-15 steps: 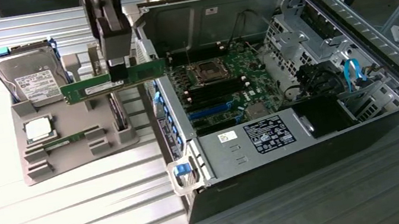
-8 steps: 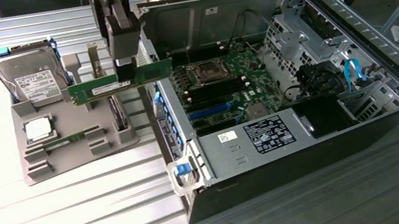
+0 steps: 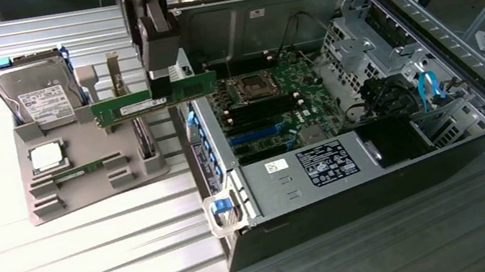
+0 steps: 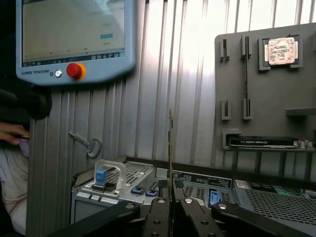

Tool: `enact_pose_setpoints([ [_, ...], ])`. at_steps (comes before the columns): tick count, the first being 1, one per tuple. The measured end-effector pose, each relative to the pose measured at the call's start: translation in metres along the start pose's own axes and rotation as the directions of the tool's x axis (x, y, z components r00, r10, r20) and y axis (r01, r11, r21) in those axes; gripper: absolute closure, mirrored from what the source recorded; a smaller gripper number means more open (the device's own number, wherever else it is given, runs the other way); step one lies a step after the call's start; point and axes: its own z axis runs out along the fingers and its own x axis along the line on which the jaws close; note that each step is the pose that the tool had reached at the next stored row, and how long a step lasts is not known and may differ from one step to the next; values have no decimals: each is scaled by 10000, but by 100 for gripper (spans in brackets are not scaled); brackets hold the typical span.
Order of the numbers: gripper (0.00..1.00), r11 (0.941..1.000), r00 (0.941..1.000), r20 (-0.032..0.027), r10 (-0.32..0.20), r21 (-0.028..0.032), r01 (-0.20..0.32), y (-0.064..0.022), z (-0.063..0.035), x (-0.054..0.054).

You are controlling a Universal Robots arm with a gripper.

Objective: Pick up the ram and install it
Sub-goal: 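Pick up the ram and move it above insertion slot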

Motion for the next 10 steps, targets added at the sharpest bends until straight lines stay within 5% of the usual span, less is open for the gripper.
enact_pose_setpoints([
  [10, 87, 10000, 9997, -246, 29, -26, -30, -90, 0, 5],
])
